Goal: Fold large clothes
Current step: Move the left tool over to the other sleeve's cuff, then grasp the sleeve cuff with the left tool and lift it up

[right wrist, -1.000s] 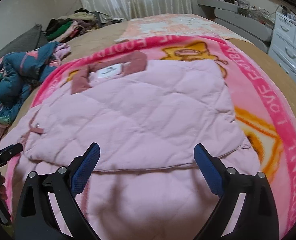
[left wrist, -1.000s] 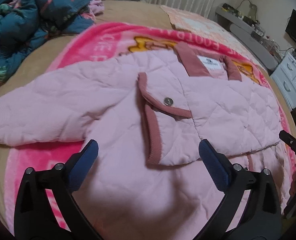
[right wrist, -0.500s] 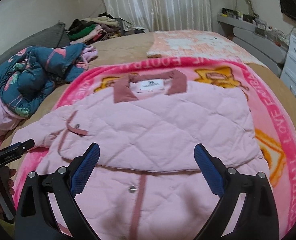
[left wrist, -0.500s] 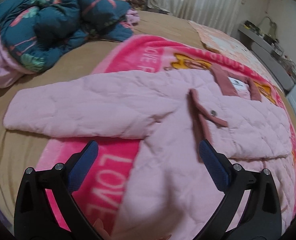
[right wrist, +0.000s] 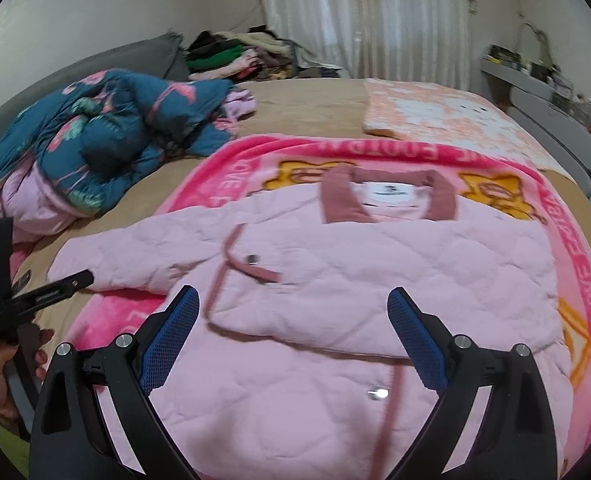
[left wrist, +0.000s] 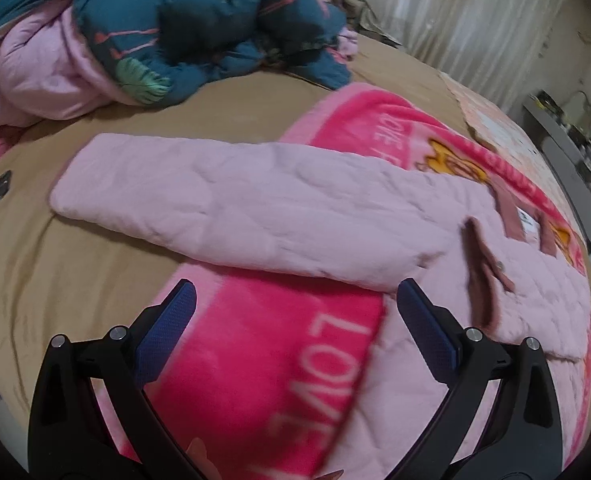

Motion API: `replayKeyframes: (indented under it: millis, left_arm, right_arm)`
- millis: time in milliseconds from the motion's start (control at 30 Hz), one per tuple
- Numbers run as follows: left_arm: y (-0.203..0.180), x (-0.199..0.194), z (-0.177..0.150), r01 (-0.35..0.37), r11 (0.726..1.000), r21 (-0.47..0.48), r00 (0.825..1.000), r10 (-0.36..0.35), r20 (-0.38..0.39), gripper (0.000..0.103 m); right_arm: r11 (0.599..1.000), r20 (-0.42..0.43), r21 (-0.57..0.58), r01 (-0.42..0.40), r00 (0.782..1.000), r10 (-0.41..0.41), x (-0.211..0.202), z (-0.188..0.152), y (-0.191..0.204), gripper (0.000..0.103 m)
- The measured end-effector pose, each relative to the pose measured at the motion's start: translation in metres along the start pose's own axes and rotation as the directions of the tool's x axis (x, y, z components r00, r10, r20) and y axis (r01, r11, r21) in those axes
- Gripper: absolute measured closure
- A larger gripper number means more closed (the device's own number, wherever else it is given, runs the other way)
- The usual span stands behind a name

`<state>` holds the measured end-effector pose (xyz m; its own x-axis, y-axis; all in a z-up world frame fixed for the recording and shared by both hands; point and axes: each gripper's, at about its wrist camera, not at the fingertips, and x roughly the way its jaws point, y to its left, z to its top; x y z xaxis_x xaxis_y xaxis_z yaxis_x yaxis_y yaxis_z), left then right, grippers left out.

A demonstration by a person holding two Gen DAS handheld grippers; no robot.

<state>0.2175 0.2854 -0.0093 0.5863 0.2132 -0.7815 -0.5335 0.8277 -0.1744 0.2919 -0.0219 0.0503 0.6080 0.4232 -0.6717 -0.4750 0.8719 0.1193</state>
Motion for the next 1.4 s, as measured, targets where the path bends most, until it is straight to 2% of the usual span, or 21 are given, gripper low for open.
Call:
replayKeyframes:
  millis: [267, 500, 800, 1033, 1167, 1267, 1333, 1367, 1400]
  left_arm:
    - [0.048, 0.021, 0.005, -0.057, 0.993, -0.103, 0.998, 0.053, -0.036, 0.009]
    - [0.080, 0.031, 0.008, -0.055, 0.980, -0.191, 0.997, 0.045, -0.056, 0.009]
    - [0.113, 0.050, 0.018, -0.068, 0.955, -0.289, 0.997, 0.051, -0.065, 0.009]
    - [0.146, 0.073, 0.024, -0.046, 0.915, -0.401, 0.998, 0.022, -0.063, 0.009]
    - [0.169, 0.083, 0.024, -0.065, 0.869, -0.491, 0.997, 0.043, -0.056, 0.009]
    - [0.186, 0.089, 0.027, -0.029, 0.839, -0.544, 0.999, 0.015, -0.030, 0.010]
    - [0.197, 0.088, 0.028, -0.023, 0.824, -0.567, 1.000, 0.025, -0.004, 0.032]
    - [0.199, 0.088, 0.029, -0.023, 0.822, -0.569, 1.000, 0.030, 0.004, 0.049]
    - [0.202, 0.089, 0.030, -0.026, 0.823, -0.568, 0.999, 0.037, 0.009, 0.058]
  right_arm:
    - [0.993, -0.029, -0.093, -0.069, 0.997, 0.067, 0.024, 0.007, 0.065, 0.008]
    - [0.980, -0.072, -0.155, -0.126, 0.991, 0.116, 0.048, 0.002, 0.114, 0.008]
    - [0.970, -0.114, -0.190, -0.152, 0.985, 0.132, 0.074, -0.011, 0.147, 0.008]
    - [0.971, -0.145, -0.172, -0.169, 0.979, 0.144, 0.089, -0.015, 0.147, 0.008]
    - [0.973, -0.145, -0.161, -0.165, 0.979, 0.142, 0.091, -0.015, 0.142, 0.008]
    - [0.974, -0.135, -0.154, -0.165, 0.980, 0.145, 0.086, -0.014, 0.135, 0.008]
    - [0.976, -0.130, -0.151, -0.159, 0.982, 0.139, 0.083, -0.015, 0.128, 0.008]
    - [0.977, -0.129, -0.147, -0.152, 0.983, 0.134, 0.082, -0.015, 0.124, 0.008]
    - [0.979, -0.128, -0.143, -0.146, 0.984, 0.128, 0.081, -0.015, 0.121, 0.008]
